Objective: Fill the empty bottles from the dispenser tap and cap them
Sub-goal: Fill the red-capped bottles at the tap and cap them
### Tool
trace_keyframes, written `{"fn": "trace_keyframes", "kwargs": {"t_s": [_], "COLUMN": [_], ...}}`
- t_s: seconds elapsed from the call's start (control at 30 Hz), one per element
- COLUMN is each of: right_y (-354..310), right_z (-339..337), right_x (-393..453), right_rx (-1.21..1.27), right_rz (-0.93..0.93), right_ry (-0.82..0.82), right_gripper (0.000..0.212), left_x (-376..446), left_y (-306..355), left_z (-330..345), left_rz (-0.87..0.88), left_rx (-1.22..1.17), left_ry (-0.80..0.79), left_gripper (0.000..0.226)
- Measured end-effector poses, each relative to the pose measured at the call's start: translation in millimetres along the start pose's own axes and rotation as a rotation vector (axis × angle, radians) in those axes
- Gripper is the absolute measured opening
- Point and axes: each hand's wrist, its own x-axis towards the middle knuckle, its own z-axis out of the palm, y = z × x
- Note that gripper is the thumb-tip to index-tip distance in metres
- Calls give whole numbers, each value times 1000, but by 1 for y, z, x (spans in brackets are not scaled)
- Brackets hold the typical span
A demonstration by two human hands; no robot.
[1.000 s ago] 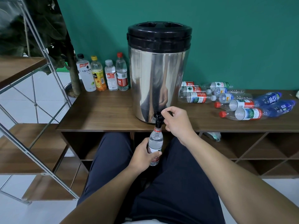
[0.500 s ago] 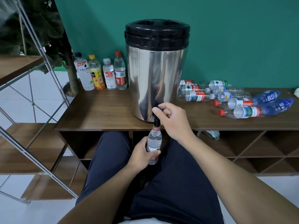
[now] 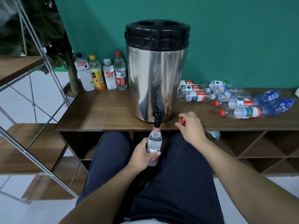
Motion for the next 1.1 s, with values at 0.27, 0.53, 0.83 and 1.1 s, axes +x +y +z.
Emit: {"fn": "trace_keyframes", "kwargs": {"t_s": [0.27,0.53,0.83,1.1], "right_y": [-1,8,-24,-63], "right_z": [2,0,-17,-37], "right_x": [8,18,-13,-46], "right_rx": [-97,-124,115,196], "right_rz": [43,116,-90,-309], "right_ry": [-56,-80,-151,-268], "right_gripper": [34,19,15,15], "left_x": [0,-2,-5,-23], "left_y": [-1,-3,-2,12], "left_z": [0,0,3,0], "left_rz": [-2,-6,28,70], "left_rx": [37,52,64,27], "left_ry": [-10,-18,-60,-77], "left_gripper": [46,46,53,58]}}
